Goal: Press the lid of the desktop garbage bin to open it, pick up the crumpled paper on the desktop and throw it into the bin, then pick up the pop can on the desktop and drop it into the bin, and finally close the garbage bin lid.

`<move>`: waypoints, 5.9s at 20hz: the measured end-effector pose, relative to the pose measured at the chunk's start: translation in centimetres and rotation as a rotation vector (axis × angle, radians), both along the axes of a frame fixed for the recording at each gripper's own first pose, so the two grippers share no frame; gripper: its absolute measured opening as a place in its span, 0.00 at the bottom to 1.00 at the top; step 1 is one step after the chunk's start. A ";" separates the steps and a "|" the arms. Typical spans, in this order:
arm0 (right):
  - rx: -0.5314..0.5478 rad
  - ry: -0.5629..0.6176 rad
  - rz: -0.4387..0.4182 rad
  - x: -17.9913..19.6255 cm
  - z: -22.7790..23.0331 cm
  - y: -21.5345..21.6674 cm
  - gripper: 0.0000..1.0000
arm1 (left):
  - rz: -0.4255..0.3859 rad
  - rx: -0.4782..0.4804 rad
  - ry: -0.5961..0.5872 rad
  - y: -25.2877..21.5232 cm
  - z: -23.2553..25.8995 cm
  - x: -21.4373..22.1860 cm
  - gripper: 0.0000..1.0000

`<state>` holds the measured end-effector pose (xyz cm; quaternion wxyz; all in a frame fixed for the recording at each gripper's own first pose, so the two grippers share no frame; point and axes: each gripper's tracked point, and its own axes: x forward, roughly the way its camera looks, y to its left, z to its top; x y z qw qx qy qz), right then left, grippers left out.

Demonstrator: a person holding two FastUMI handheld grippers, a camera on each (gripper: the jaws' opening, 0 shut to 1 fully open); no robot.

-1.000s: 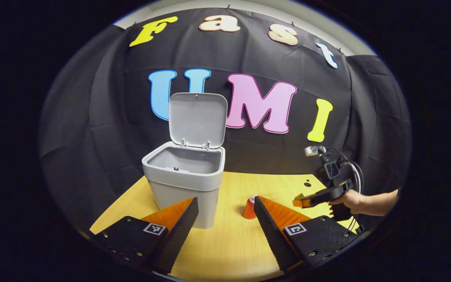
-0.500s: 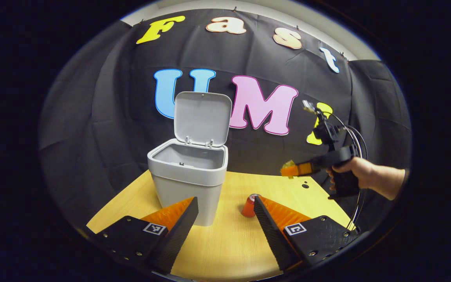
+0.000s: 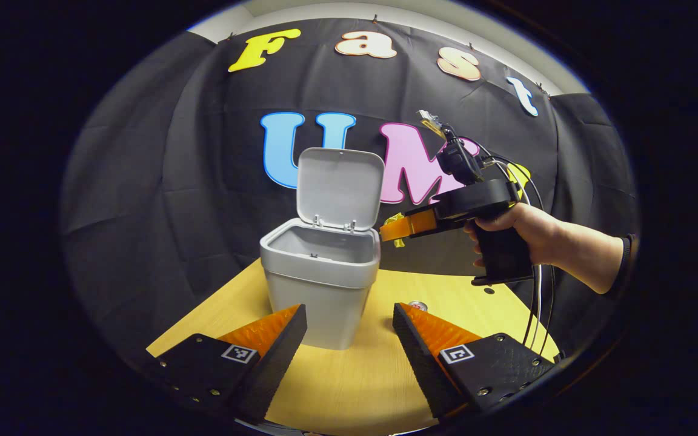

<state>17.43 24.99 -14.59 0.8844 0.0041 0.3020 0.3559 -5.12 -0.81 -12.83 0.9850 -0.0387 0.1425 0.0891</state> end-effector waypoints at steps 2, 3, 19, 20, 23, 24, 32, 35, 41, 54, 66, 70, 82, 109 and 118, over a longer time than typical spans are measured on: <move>-0.008 0.001 0.030 -0.1 -0.4 1.6 0.49 | 0.028 0.001 -0.006 0.9 0.2 -0.4 0.94; -0.012 0.003 0.043 -0.1 -0.5 2.3 0.49 | 0.041 0.002 -0.007 1.4 0.3 -0.6 0.94; -0.010 -0.060 -0.007 0.3 0.9 2.3 0.97 | 0.040 -0.002 -0.005 2.0 -0.4 -1.5 0.94; -0.006 -0.063 -0.018 0.4 1.2 1.8 0.98 | 0.029 -0.001 -0.005 1.8 -0.5 -1.3 0.94; 0.006 -0.074 -0.061 0.4 2.1 -0.5 0.98 | -0.014 0.007 0.004 1.1 -1.2 -0.6 0.94; 0.011 -0.080 -0.077 0.4 2.4 -1.4 0.97 | -0.034 0.011 0.008 0.7 -1.6 -0.2 0.94; 0.007 -0.113 -0.240 0.4 3.5 -10.6 0.97 | -0.195 0.069 0.078 -1.9 -7.0 3.5 0.94; -0.019 -0.146 -0.329 0.0 3.2 -15.1 0.97 | -0.252 0.066 0.101 -3.7 -9.3 5.2 0.94; -0.039 -0.206 -0.529 -2.6 1.5 -23.7 0.98 | -0.352 0.055 0.123 -7.9 -13.9 9.4 0.94; -0.112 -0.310 -0.841 -10.1 -5.0 -35.0 0.98 | -0.385 0.049 0.169 -13.6 -22.8 20.5 0.95; -0.100 -0.194 -0.783 -11.7 -10.2 -33.4 0.98 | -0.418 0.065 0.151 -15.4 -26.5 24.6 0.95; -0.108 -0.177 -0.787 -11.4 -10.8 -33.7 0.98 | -0.420 0.077 0.149 -15.6 -27.2 25.8 0.95; -0.116 -0.162 -0.782 -10.9 -11.6 -33.4 0.98 | -0.427 0.034 0.180 -16.0 -28.5 25.9 0.93; -0.098 -0.236 -0.756 -10.6 -2.3 -31.5 0.98 | -0.458 0.081 -0.039 -15.1 -3.7 24.5 0.84; -0.080 -0.246 -0.726 -11.3 0.7 -28.8 0.98 | -0.306 0.171 -0.111 -6.5 2.0 23.6 0.84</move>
